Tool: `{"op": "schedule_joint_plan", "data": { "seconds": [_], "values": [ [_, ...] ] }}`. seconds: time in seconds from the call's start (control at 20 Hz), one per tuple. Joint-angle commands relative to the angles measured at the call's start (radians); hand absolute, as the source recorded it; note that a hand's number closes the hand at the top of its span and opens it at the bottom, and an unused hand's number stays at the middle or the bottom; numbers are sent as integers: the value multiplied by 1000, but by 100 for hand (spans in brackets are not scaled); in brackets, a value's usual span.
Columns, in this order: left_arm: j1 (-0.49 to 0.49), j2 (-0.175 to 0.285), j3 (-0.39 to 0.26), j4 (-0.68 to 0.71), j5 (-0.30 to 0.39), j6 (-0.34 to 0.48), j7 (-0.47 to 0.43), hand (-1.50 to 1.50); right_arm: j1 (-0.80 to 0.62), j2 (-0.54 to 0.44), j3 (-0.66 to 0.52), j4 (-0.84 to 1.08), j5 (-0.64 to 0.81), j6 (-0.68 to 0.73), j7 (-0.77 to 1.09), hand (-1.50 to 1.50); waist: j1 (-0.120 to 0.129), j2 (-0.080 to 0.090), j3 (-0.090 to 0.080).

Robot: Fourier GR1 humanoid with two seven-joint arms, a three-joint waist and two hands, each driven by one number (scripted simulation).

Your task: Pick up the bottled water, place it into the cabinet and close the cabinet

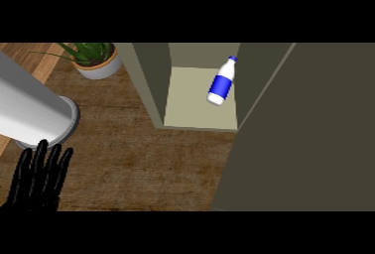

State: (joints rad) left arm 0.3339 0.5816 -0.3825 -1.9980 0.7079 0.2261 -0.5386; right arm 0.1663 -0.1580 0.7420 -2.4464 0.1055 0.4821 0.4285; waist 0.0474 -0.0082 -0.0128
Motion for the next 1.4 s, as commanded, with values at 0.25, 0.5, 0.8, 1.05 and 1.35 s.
{"op": "schedule_joint_plan", "data": {
  "seconds": [0.25,0.5,0.8,1.05,1.35],
  "values": [
    [14,16,30,4,17,-33,-11,-150,-135,149,66,95,53,-140,61,150,22,11,-2],
    [25,21,37,-8,28,-59,-21,-150,-132,149,49,90,30,-144,59,150,32,11,-2],
    [24,23,29,9,24,-87,-30,-150,-125,149,20,119,-47,-143,41,150,59,32,-3],
    [14,48,57,-11,44,-109,-18,-150,-91,149,55,207,-198,-87,76,150,104,54,-1],
    [11,71,56,-13,51,-155,-15,-150,-51,151,56,277,-445,-56,142,150,132,61,-1]
  ]
}}
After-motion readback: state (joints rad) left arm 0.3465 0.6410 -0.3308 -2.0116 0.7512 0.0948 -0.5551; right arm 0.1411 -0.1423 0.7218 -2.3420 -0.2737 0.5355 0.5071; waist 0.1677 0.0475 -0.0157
